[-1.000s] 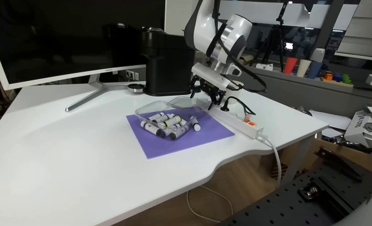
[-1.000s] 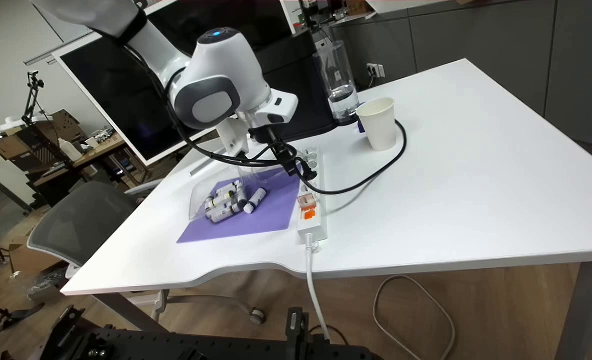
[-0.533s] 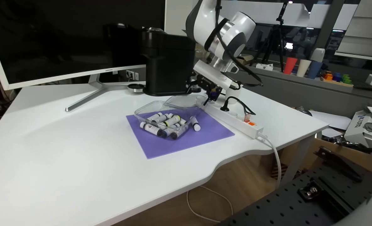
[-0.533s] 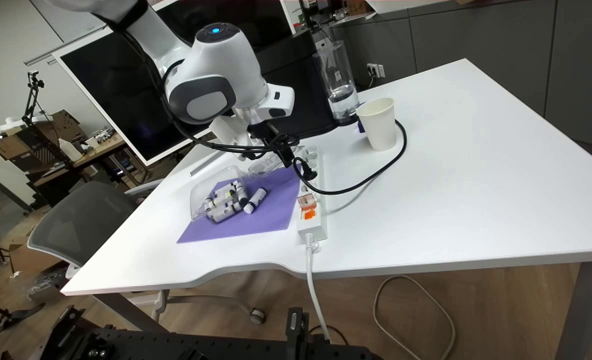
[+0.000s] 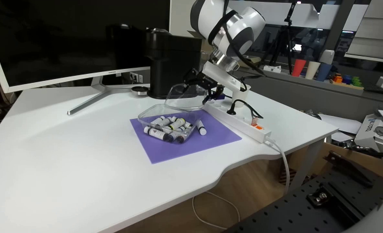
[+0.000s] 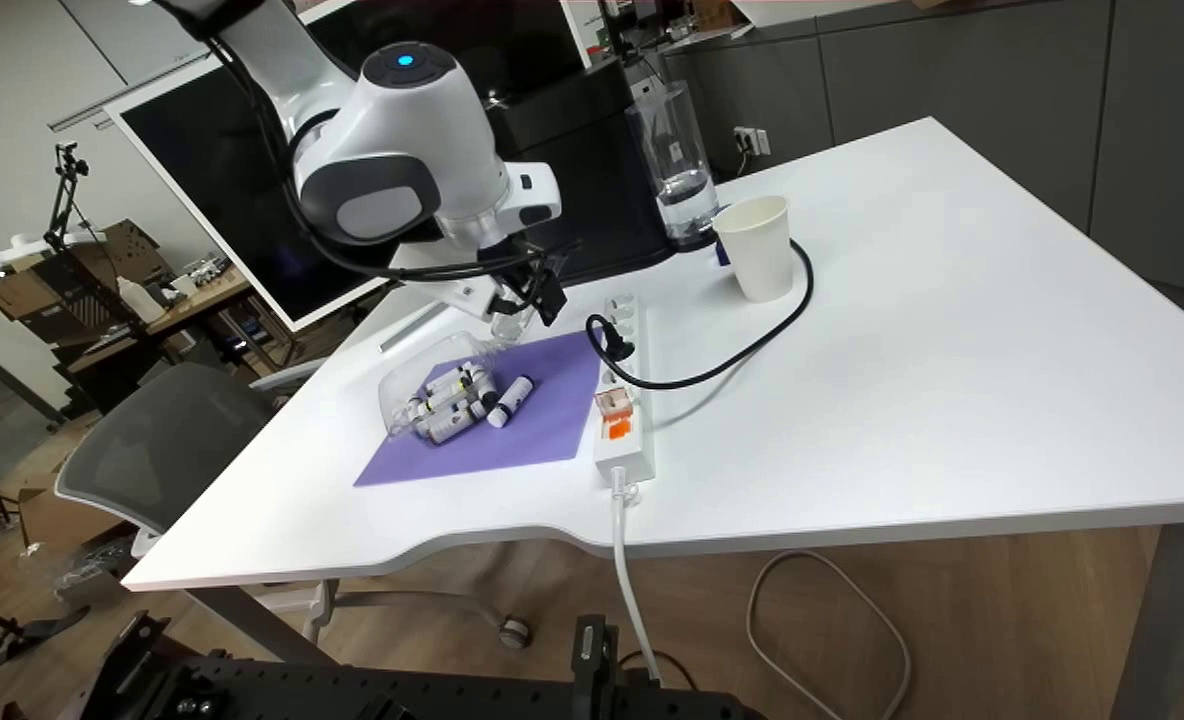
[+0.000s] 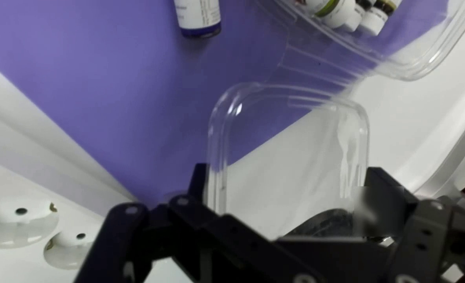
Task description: Close the clear container
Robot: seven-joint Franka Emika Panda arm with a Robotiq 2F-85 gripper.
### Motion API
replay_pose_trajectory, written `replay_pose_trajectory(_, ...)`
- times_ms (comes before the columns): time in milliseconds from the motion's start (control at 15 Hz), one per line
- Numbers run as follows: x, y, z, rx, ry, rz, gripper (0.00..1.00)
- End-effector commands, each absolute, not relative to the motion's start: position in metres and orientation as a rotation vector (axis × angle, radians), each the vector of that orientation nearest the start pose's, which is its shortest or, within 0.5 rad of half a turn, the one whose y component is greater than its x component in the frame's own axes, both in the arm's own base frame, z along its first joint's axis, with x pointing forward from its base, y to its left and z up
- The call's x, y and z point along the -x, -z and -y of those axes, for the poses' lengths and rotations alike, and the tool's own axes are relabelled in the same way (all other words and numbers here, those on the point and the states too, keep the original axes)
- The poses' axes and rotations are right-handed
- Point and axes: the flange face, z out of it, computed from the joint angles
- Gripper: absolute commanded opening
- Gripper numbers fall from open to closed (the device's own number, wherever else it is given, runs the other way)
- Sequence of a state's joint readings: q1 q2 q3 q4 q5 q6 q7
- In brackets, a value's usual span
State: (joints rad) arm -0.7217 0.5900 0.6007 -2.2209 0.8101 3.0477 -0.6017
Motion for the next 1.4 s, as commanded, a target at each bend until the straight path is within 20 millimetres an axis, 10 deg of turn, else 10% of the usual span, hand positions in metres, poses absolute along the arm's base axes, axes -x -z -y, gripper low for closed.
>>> replay_pose_trajectory(0,-0.518,-0.169,0.105,2.696,0.497,-0.438,1.00)
replay_pose_trajectory(1333,-0.501,-0.225,0.065,2.797,0.725,0.084,1.00)
